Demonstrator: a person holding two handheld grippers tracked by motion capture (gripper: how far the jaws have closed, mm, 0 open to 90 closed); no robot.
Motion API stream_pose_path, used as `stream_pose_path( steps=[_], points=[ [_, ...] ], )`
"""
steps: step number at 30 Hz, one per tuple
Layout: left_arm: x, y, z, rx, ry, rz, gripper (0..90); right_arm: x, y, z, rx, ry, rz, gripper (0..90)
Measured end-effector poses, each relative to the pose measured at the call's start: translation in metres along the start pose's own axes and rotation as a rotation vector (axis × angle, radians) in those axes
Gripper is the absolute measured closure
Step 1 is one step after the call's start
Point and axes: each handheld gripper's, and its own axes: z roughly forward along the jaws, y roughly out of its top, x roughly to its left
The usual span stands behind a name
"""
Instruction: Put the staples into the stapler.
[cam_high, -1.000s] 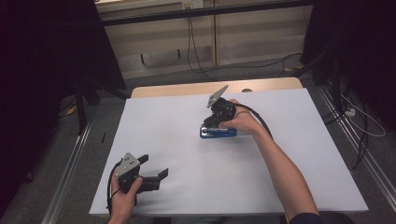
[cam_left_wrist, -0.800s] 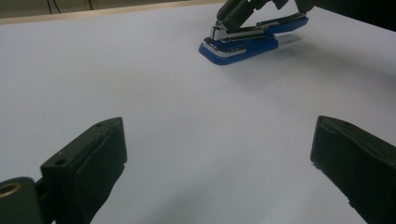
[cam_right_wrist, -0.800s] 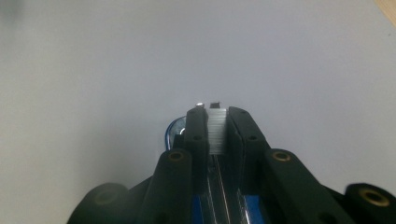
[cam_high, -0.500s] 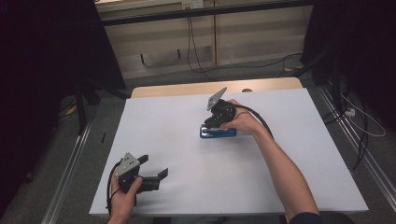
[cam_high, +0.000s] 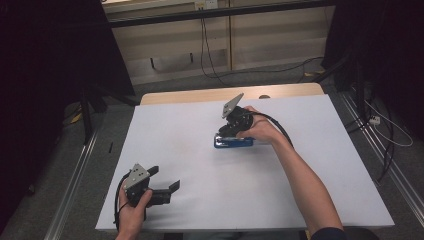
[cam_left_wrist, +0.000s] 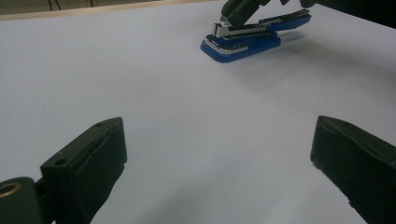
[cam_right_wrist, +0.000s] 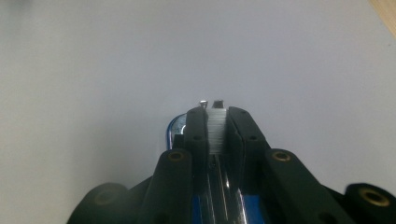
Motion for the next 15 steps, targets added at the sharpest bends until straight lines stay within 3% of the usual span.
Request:
stream_pose_path(
  steps=[15],
  points=[
    [-0.0004, -0.0005, 0.001, 0.002, 0.003, -0.006, 3.8, -0.0008, -0.0027, 0.0035, 0.011, 0.007, -0.014, 79.2]
  ],
)
